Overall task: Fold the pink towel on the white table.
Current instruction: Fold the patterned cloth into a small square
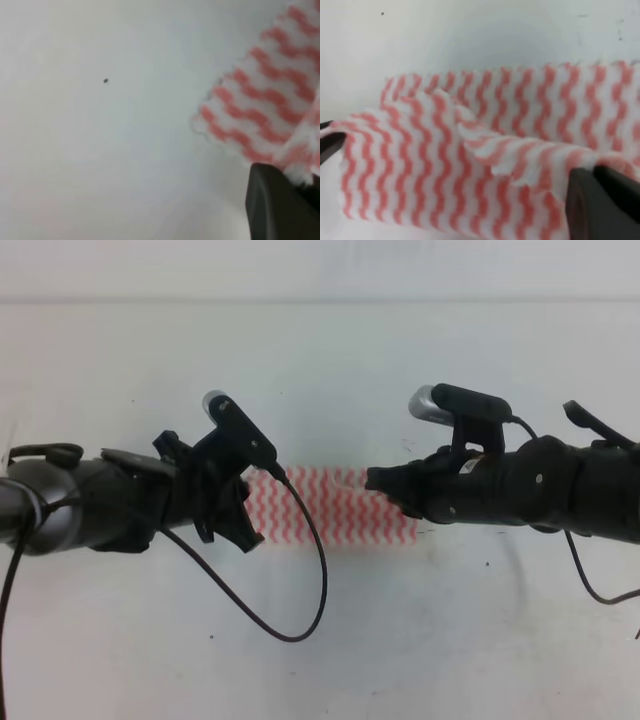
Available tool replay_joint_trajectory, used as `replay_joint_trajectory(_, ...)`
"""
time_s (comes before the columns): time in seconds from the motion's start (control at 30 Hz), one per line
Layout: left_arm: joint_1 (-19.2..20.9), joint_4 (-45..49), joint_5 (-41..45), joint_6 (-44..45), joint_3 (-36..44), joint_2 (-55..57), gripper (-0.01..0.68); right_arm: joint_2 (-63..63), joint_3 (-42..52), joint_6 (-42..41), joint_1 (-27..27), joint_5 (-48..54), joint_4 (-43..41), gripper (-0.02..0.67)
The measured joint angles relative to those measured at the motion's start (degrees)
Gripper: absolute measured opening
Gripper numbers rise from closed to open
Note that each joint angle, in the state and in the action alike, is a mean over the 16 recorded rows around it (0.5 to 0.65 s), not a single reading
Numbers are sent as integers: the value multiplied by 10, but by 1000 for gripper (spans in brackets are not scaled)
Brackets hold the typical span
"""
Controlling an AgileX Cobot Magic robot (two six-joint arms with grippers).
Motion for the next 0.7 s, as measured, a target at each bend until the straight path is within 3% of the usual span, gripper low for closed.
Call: replay_joint_trajectory(0.7,0,0,-14,-2,-6,3,-3,23,-32,1,-15,28,-6,-17)
